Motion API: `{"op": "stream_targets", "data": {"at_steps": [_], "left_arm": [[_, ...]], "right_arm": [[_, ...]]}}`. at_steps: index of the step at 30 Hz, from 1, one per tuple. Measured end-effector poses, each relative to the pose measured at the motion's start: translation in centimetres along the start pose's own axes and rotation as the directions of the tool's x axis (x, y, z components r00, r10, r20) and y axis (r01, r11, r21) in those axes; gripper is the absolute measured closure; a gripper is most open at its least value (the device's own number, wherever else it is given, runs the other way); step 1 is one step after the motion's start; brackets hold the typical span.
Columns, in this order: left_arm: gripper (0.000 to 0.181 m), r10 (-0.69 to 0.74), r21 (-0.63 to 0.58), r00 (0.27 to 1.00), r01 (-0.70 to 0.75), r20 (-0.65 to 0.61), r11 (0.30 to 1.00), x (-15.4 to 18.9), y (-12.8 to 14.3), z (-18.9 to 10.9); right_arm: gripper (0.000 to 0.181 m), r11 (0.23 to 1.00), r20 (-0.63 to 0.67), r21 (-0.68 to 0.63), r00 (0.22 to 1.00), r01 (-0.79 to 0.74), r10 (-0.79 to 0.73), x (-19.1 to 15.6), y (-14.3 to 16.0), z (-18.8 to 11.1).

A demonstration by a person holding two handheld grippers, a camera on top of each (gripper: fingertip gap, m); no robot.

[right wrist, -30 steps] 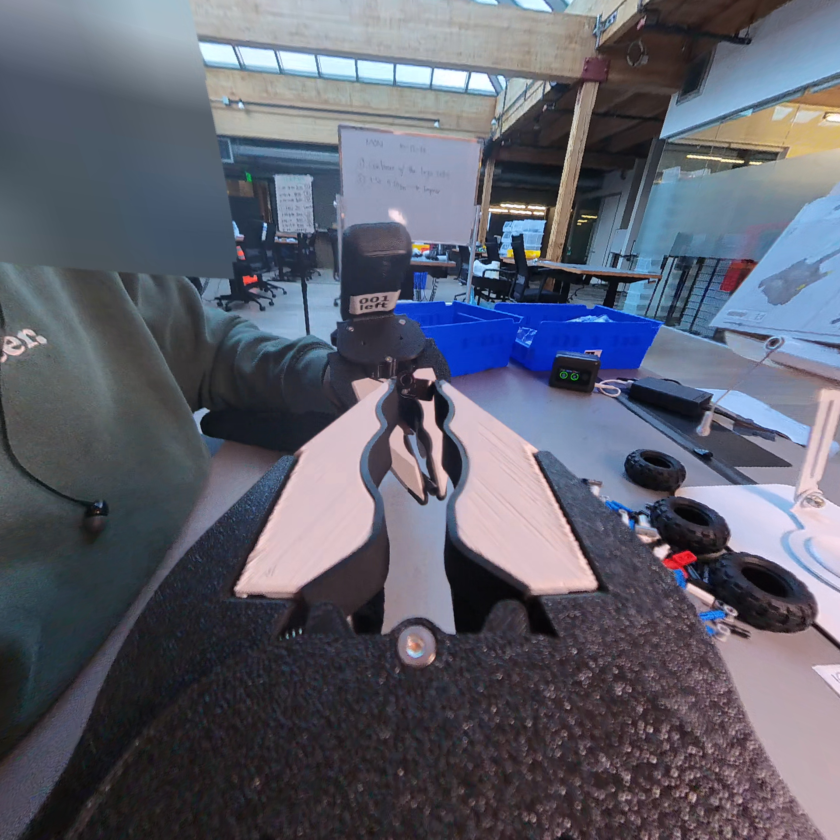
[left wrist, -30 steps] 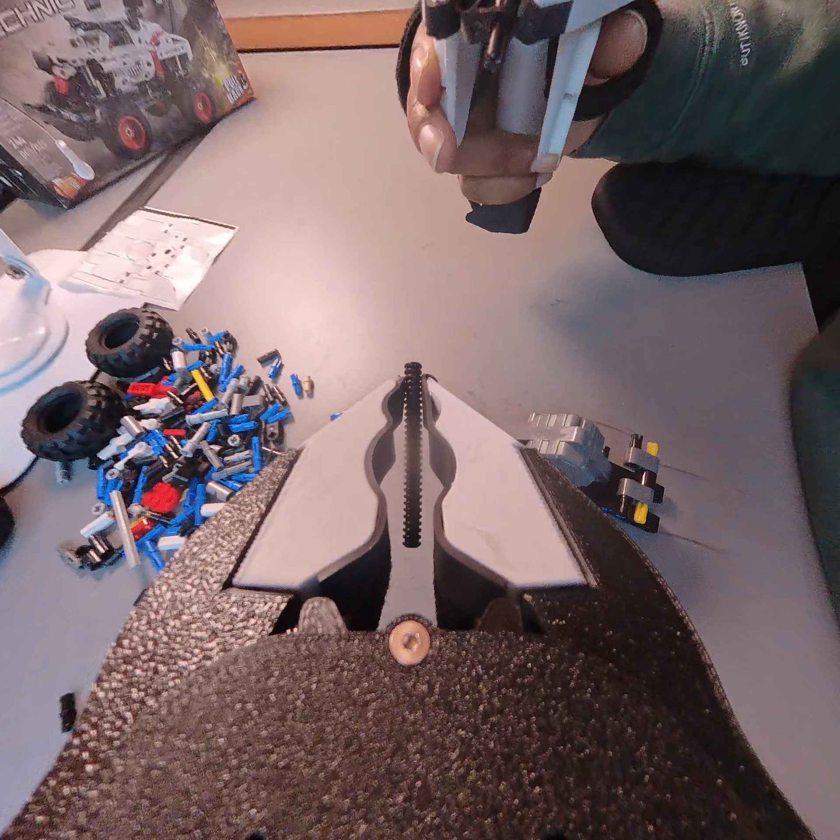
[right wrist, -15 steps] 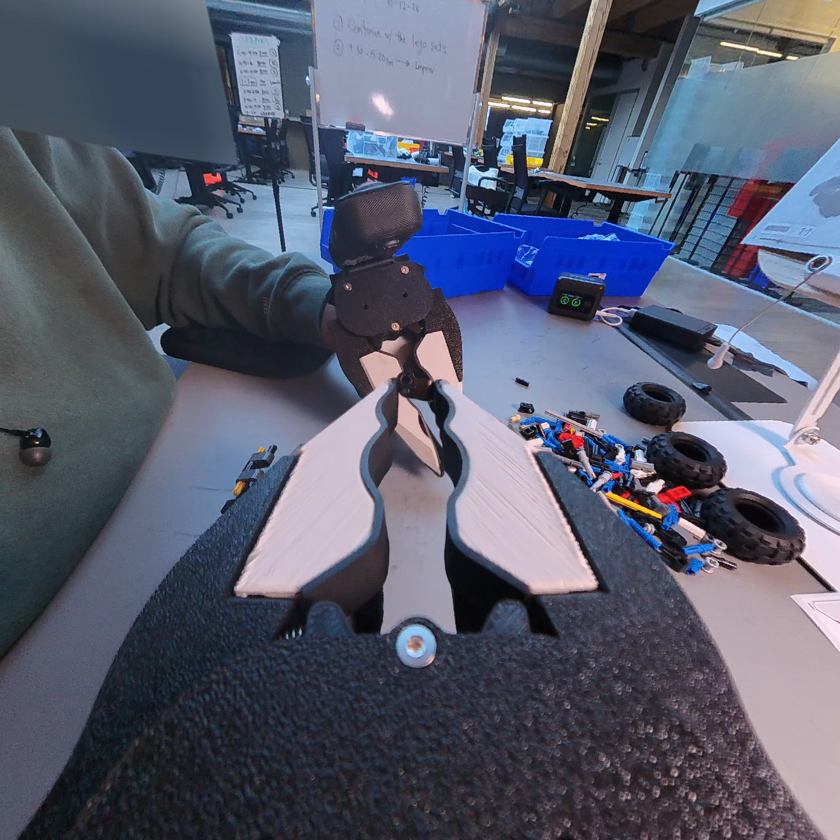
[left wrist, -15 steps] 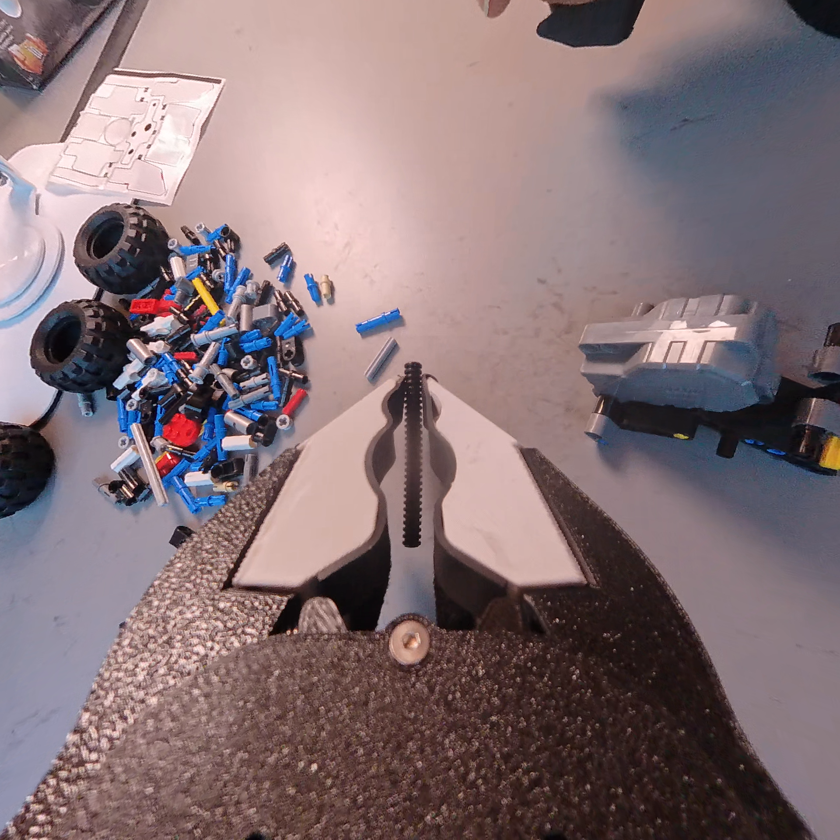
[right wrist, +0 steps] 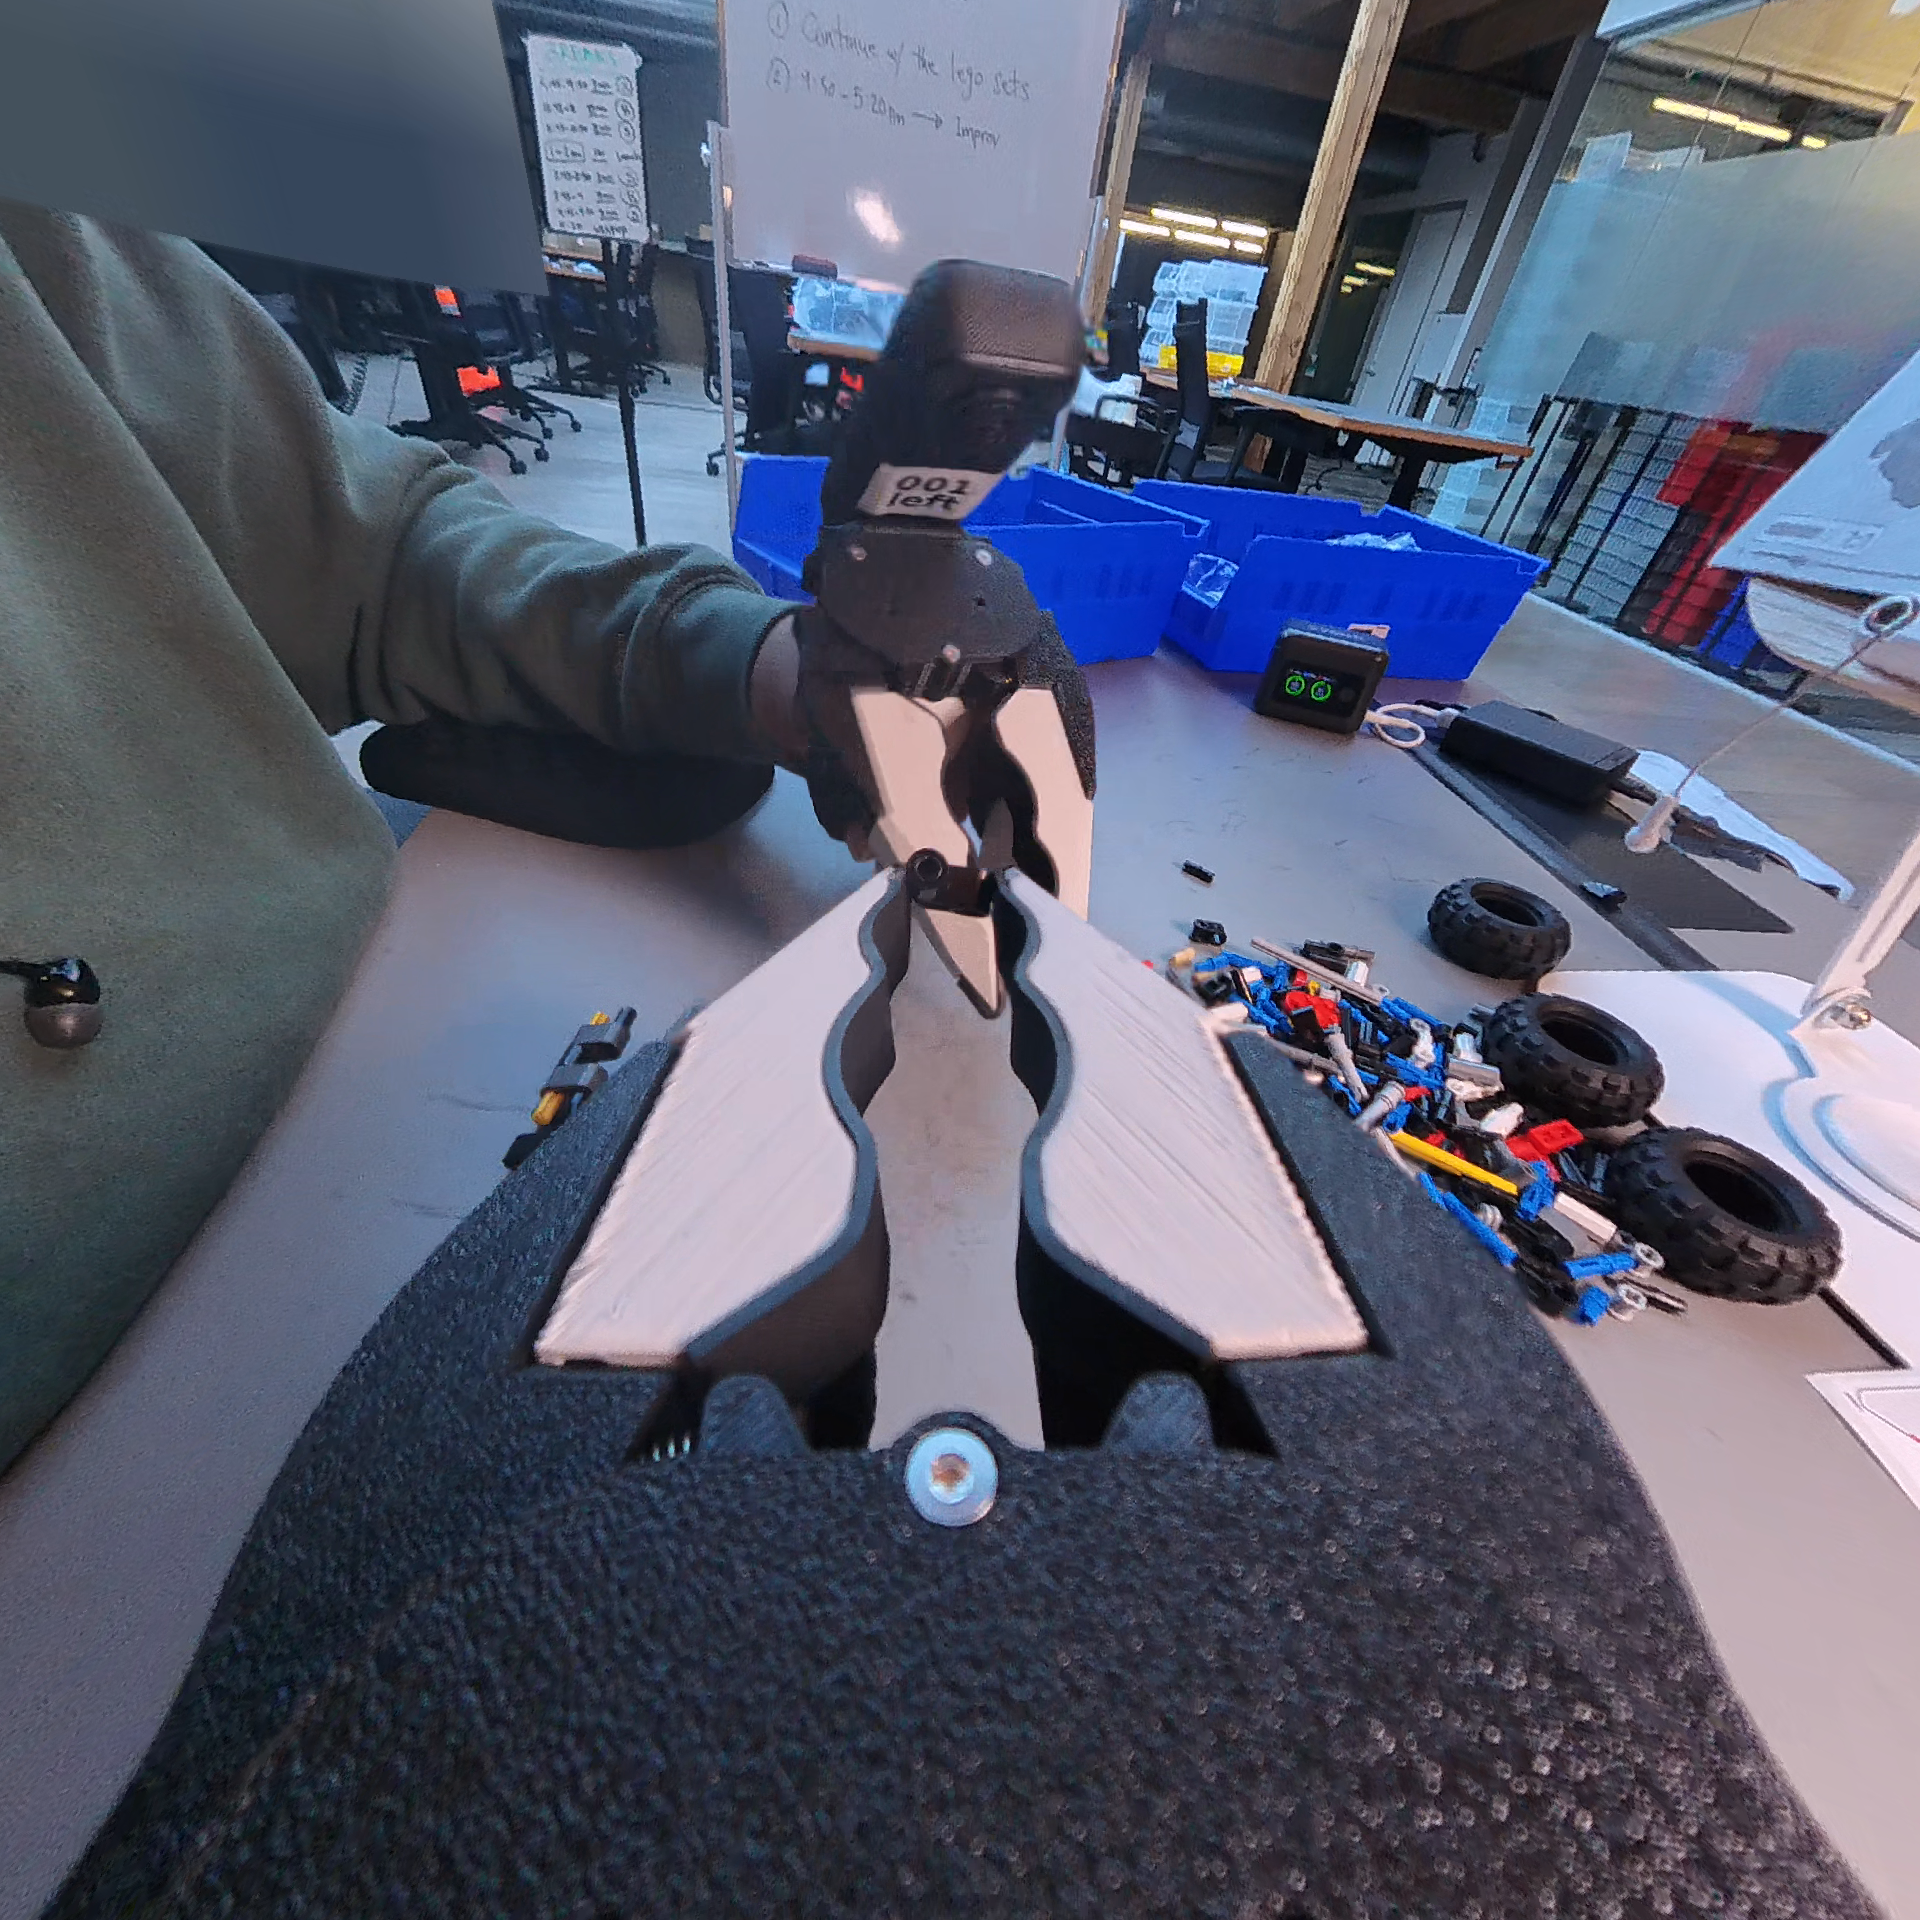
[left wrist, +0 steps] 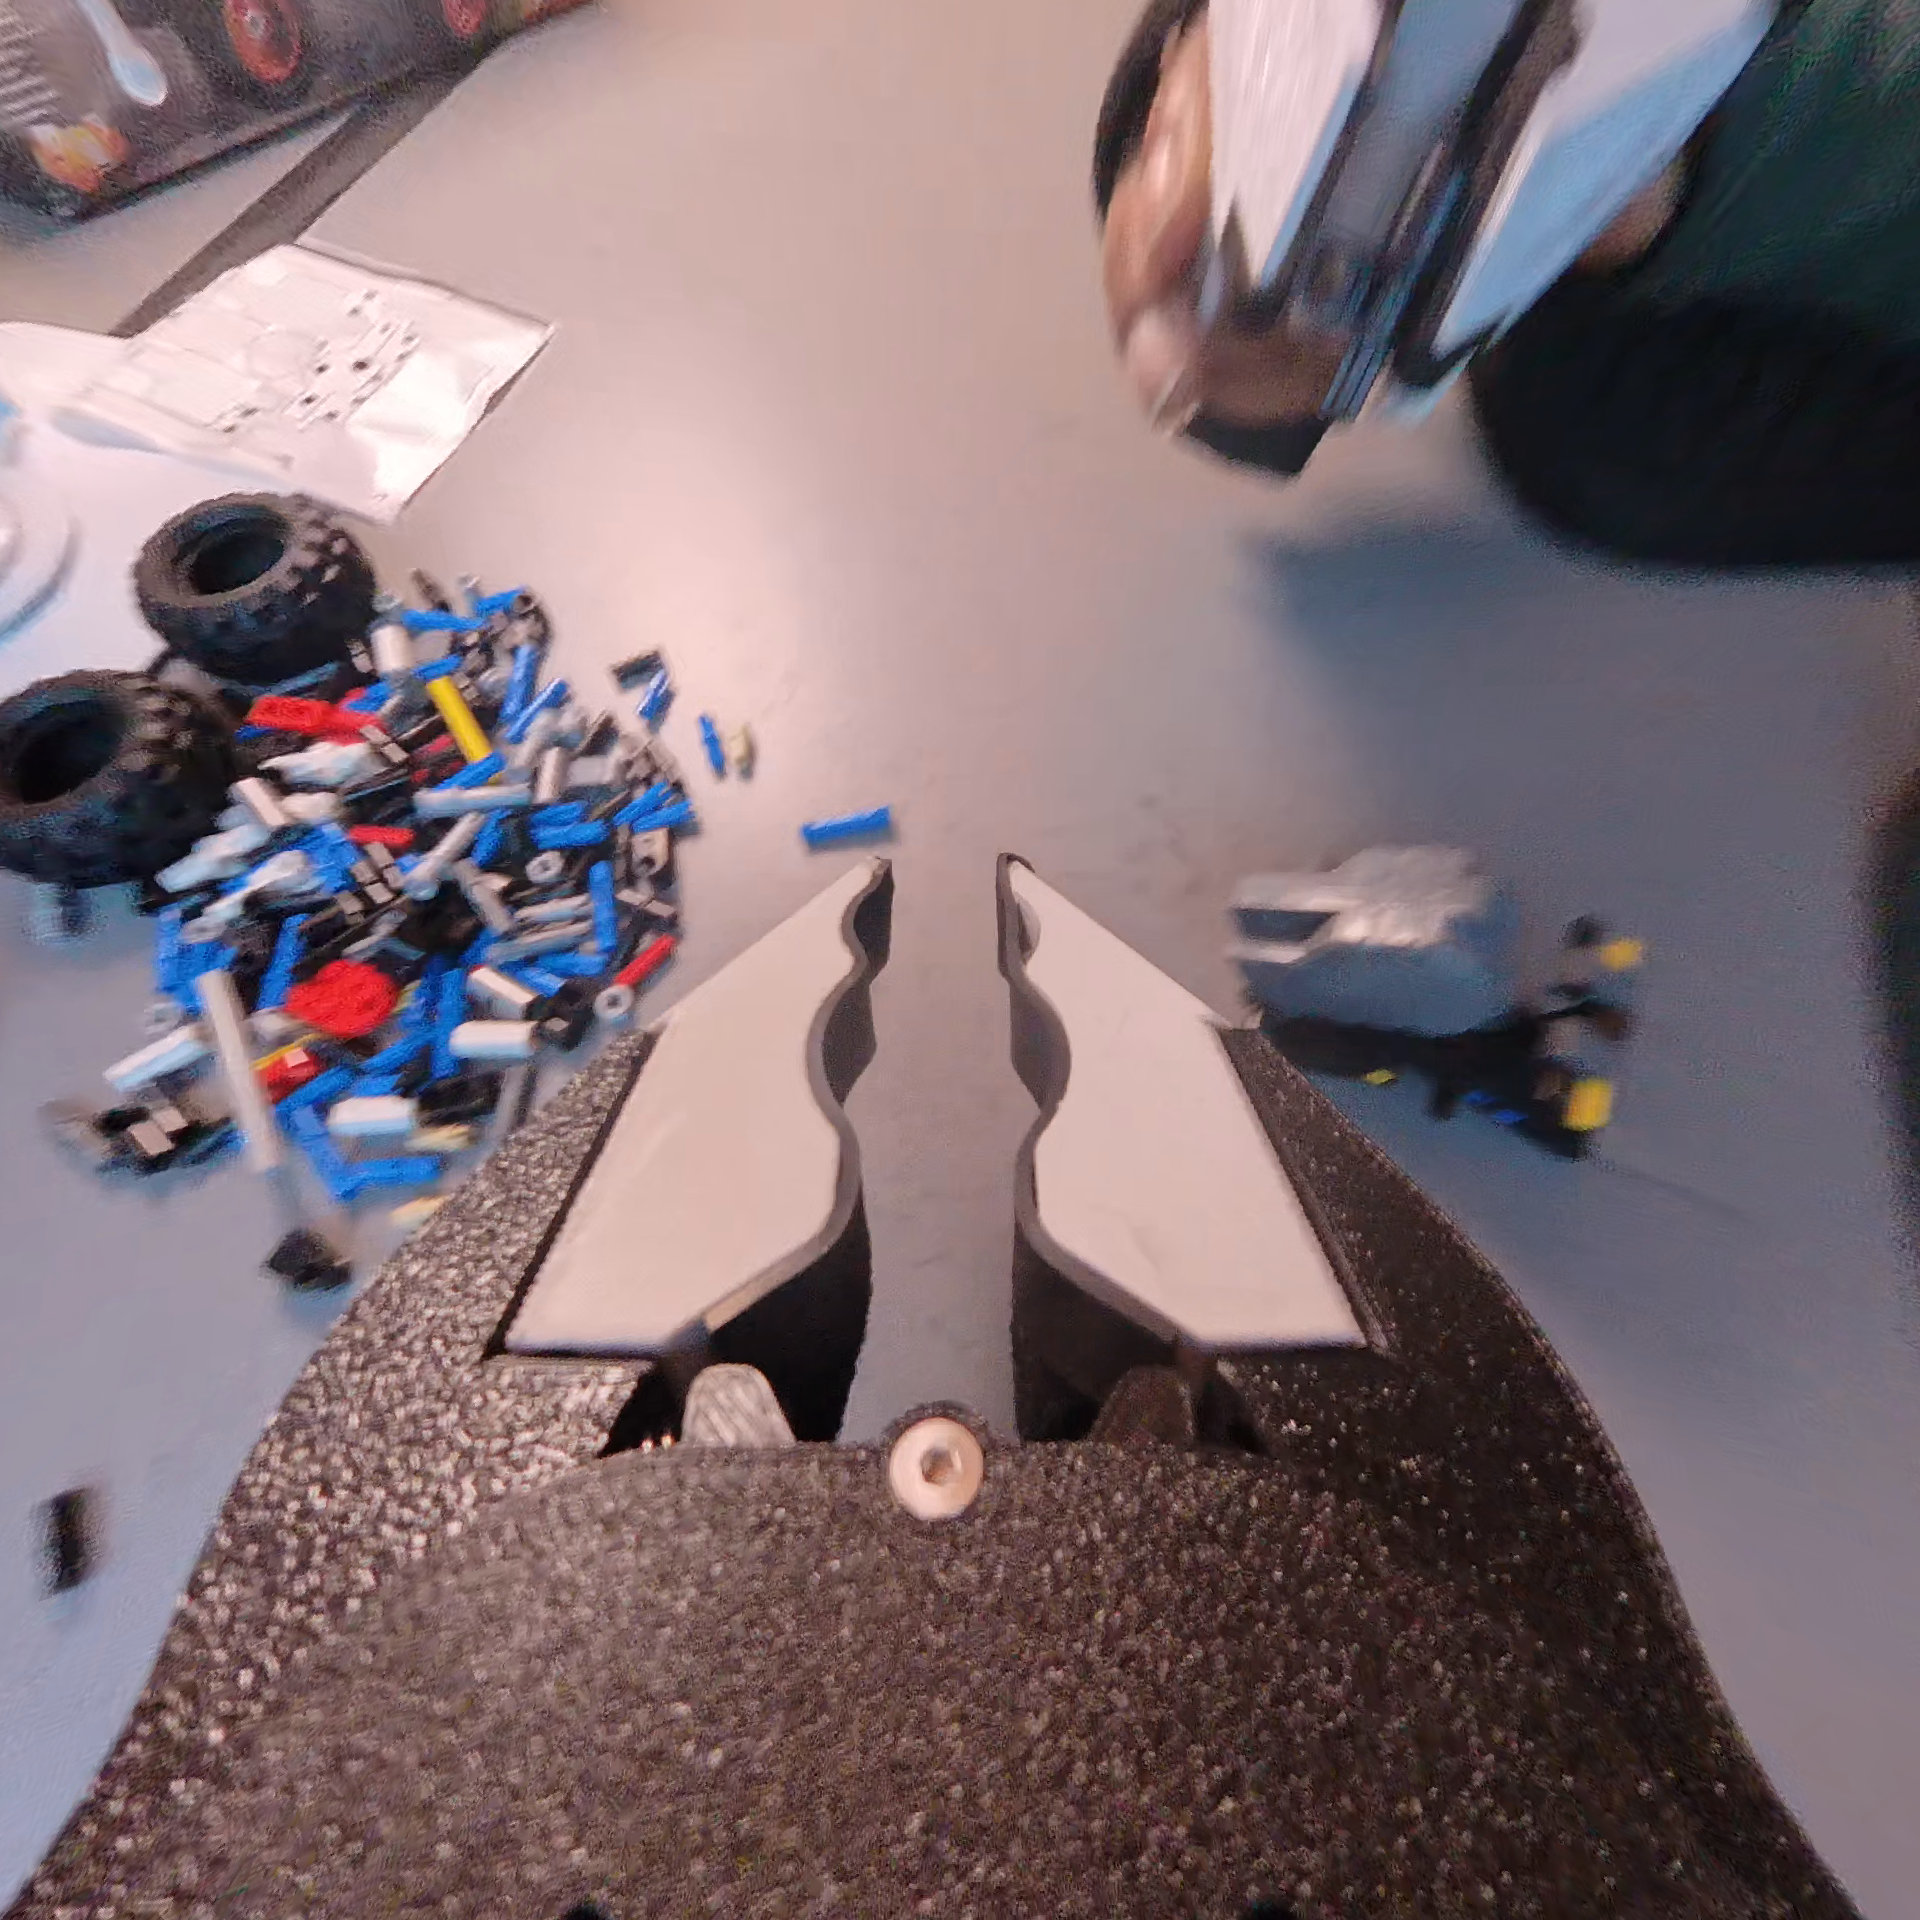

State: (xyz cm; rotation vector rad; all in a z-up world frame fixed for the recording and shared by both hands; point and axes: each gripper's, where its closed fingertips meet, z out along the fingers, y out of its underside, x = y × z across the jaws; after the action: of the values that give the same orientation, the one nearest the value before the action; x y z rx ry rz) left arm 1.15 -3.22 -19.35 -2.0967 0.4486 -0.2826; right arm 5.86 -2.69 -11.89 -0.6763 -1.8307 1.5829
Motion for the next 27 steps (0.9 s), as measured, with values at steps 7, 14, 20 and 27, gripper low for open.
{"op": "stream_targets", "data": {"at_steps": [7, 14, 20, 27], "left_arm": [[0.152, -0.279, 0.192, 0.596, 0.605, -0.753, 0.773, 6.9, -8.3, -5.1], [0.167, -0.271, 0.134, 0.502, 0.632, -0.822, 0.763, 9.3, -9.0, -4.9], [0.174, -0.281, 0.184, 0.604, 0.592, -0.746, 0.785, 7.7, -8.4, -4.7], [0.175, -0.296, 0.15, 0.634, 0.552, -0.714, 0.82, 8.1, -7.7, -4.1]], "right_arm": [[0.166, 0.983, 0.025, 0.156, 0.994, 0.098, -0.103, -2.4, -3.4, 0.5], [0.166, 0.976, 0.049, 0.147, 0.985, 0.158, -0.166, -4.1, -3.5, 1.4], [0.165, 0.975, -0.008, 0.057, 0.976, 0.217, -0.216, -2.8, -2.6, 0.9], [0.172, 0.946, 0.01, -0.043, 0.947, 0.32, -0.32, -3.4, -1.7, 0.9]]}}
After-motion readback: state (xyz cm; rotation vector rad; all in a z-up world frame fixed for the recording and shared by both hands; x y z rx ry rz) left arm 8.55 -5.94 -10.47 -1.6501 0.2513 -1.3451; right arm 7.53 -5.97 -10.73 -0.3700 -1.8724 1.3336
